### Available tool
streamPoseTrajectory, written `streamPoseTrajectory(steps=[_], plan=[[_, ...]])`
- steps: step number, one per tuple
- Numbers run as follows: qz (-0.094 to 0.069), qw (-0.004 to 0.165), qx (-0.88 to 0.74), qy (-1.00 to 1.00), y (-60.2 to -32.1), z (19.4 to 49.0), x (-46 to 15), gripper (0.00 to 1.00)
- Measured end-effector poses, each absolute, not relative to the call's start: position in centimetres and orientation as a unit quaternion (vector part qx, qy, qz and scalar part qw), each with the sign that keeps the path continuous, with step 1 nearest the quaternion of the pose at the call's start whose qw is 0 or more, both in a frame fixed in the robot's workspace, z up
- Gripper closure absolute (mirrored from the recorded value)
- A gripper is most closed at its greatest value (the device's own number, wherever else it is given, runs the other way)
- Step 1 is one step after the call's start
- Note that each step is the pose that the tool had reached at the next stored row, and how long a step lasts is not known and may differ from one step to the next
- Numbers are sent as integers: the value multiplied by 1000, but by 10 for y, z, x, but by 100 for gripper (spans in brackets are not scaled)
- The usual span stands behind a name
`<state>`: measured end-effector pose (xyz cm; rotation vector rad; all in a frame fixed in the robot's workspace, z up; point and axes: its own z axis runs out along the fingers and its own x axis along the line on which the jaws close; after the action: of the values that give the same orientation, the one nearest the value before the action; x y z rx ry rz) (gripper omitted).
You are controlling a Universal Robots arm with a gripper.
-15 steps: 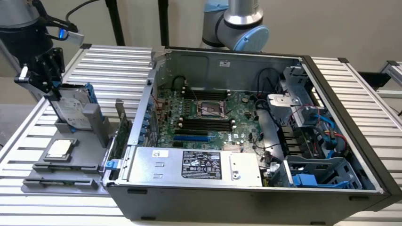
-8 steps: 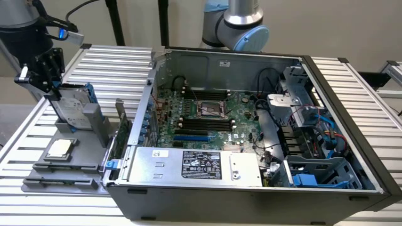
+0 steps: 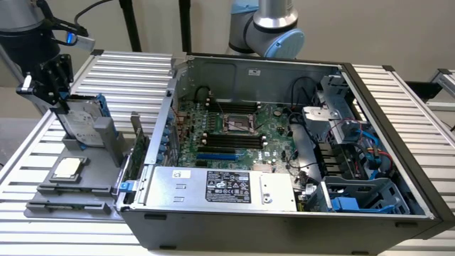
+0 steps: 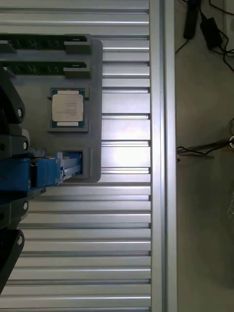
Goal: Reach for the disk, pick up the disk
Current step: 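Pick up the disk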
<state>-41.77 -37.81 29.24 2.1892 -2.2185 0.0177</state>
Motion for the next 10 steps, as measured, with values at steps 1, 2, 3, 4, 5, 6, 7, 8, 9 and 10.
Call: streamPoseTrajectory(steps=[1,2,3,4,5,6,7,8,9,10], plan=[[6,12,702,-712,-378,292,-418,67],[6,12,702,-712,-378,292,-418,67],[6,12,702,-712,-378,292,-418,67],[6,12,702,-712,-378,292,-418,67],[6,12,702,-712,-378,292,-418,67],[6,12,702,-712,-378,292,-418,67],[6,12,702,-712,-378,292,-418,67],[6,12,702,-712,-378,292,-418,67],[6,12,702,-712,-378,292,-418,67],[6,12,702,-712,-378,292,-418,67]])
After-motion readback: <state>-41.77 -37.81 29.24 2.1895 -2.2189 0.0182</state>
